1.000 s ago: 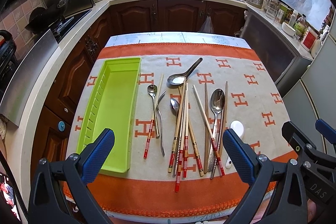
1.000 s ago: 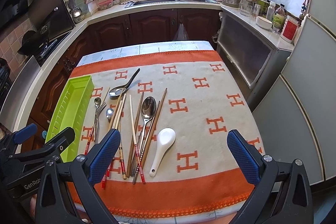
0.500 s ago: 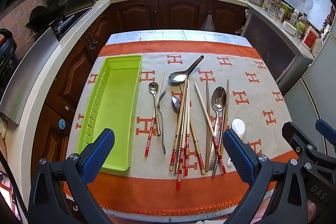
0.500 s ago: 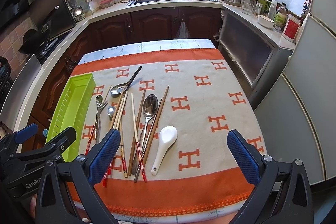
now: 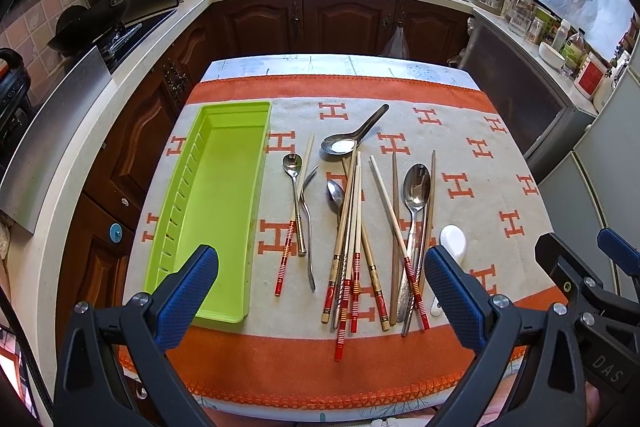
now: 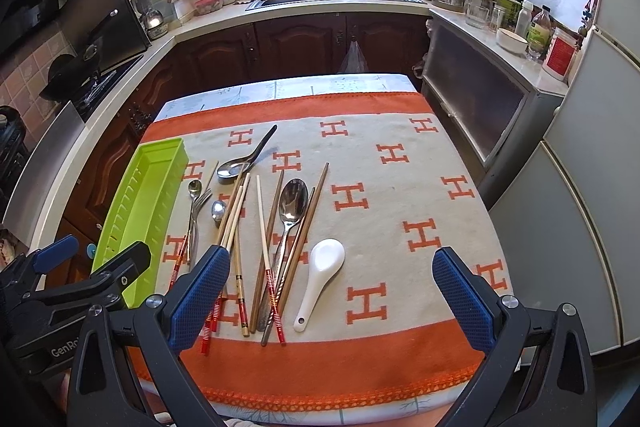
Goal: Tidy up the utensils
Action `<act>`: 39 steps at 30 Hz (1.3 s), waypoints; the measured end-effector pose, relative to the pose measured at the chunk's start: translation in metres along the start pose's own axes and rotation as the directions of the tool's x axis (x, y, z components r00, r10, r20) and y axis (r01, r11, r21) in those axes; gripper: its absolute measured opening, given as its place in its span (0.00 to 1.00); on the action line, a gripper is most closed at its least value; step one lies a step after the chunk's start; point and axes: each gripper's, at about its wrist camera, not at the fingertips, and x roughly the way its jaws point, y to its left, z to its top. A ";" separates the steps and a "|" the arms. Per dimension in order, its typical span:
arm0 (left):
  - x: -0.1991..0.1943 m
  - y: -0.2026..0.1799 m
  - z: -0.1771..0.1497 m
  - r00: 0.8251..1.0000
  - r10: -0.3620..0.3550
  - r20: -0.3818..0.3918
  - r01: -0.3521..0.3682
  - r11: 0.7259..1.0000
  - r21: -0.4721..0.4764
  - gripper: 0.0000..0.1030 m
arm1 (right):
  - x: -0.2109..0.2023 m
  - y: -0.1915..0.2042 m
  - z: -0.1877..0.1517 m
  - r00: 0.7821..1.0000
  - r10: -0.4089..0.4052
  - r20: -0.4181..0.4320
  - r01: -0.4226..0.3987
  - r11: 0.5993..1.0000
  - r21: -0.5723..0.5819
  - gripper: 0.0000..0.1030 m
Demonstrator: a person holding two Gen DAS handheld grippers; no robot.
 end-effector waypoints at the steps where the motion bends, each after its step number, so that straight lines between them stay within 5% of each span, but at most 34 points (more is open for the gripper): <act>1: 0.000 0.001 -0.001 1.000 -0.004 -0.002 0.004 1.000 -0.002 0.99 | 0.000 0.000 0.000 1.000 0.000 0.000 0.000 1.000 0.000 1.00; 29: 0.000 0.010 0.022 1.000 -0.024 0.005 0.025 0.999 -0.028 0.99 | -0.012 -0.004 0.012 0.999 0.034 0.025 -0.034 0.999 -0.006 1.00; 39: 0.019 0.002 0.034 0.999 -0.040 -0.003 0.040 0.997 0.066 0.99 | 0.000 -0.012 0.025 0.998 0.062 -0.004 -0.062 0.998 -0.017 1.00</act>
